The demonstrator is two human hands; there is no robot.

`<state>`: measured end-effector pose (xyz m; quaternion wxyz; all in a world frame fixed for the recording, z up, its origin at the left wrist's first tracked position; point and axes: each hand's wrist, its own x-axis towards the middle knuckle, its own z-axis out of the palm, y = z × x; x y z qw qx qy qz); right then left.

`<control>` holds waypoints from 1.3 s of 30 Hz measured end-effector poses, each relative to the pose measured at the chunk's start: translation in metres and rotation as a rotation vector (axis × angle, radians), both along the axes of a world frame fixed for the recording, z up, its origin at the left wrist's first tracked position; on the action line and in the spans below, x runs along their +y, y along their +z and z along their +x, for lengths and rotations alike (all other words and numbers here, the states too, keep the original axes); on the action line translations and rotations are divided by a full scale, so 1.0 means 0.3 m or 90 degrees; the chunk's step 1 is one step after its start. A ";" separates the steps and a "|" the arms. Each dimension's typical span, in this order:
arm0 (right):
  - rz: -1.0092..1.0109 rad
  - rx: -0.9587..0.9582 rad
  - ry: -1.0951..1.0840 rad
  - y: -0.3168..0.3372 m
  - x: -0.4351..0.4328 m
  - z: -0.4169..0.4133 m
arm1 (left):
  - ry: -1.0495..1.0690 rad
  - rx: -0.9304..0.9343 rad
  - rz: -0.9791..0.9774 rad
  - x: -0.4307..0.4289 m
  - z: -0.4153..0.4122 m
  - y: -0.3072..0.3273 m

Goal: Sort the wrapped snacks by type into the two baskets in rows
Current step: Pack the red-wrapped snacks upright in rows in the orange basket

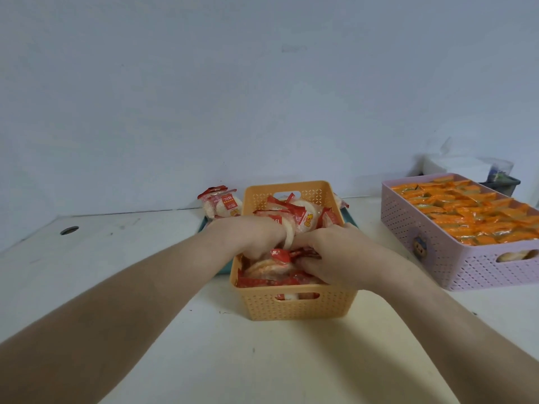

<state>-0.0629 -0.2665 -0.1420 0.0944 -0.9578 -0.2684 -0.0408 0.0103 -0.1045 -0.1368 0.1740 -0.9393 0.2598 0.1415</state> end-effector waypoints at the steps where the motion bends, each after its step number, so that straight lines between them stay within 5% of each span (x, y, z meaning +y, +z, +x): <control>1: -0.005 0.004 -0.001 0.001 0.001 0.002 | 0.012 -0.012 0.004 -0.005 0.005 0.000; 8: -0.002 0.031 -0.003 0.008 0.002 0.002 | -0.005 -0.124 0.055 -0.019 -0.009 0.000; 17: 0.031 0.009 -0.020 -0.007 0.007 -0.002 | 0.004 -0.080 0.058 -0.026 0.001 -0.007; 25: 0.085 -0.046 -0.058 -0.030 0.013 -0.013 | 0.060 -0.254 -0.300 0.069 -0.060 0.159; 30: -0.011 -0.032 -0.027 -0.024 0.010 -0.007 | 0.065 -0.112 -0.329 0.082 -0.164 0.149; 33: 0.064 -0.020 -0.012 -0.025 -0.001 -0.008 | 0.099 0.032 -0.359 0.084 -0.184 0.115; 36: 0.162 0.011 -0.016 -0.017 -0.010 -0.017 | 0.052 -0.005 -0.281 0.068 -0.187 0.074; 39: 0.066 -0.045 -0.044 0.010 -0.040 -0.015 | 0.032 -0.039 -0.288 0.061 -0.175 0.056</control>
